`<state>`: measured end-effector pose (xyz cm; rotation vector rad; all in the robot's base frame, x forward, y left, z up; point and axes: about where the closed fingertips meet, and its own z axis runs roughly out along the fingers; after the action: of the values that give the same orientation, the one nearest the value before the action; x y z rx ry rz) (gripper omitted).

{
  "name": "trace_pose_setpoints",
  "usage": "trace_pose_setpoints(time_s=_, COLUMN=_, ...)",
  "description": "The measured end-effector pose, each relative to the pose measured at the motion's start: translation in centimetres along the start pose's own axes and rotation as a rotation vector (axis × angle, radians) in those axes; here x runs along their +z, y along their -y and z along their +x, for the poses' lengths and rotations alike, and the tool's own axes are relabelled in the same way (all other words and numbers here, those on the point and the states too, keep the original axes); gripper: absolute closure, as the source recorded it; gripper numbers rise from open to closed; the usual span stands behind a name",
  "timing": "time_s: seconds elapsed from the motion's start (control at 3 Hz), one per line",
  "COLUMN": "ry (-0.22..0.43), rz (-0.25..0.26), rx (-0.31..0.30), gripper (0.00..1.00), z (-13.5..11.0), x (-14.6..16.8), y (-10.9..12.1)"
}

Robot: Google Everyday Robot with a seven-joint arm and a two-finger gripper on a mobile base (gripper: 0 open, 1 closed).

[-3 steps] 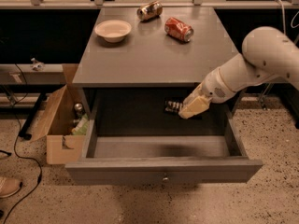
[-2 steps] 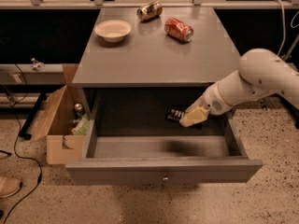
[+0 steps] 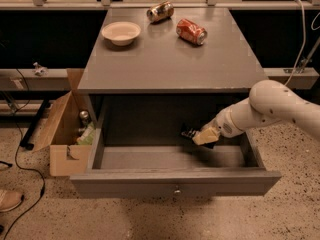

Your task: Place rxbar chocolate into top drawer

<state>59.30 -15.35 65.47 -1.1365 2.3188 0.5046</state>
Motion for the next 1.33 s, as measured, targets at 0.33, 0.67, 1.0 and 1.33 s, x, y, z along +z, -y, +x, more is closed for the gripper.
trace_pose_setpoints(time_s=0.33, ry=0.01, rz=0.017, rx=0.03, gripper=0.59, z=1.0, x=1.3, y=1.0)
trace_pose_setpoints(time_s=0.67, ry=0.015, rz=0.027, rx=0.045, gripper=0.36, z=1.6, x=1.8, y=1.7)
trace_pose_setpoints(time_s=1.0, ry=0.025, rz=0.057, rx=0.055, gripper=0.13, z=2.0, x=0.9, y=2.0)
trace_pose_setpoints(time_s=1.33, ry=0.029, rz=0.113, rx=0.078, gripper=0.0, z=3.0, x=-2.2, y=1.5)
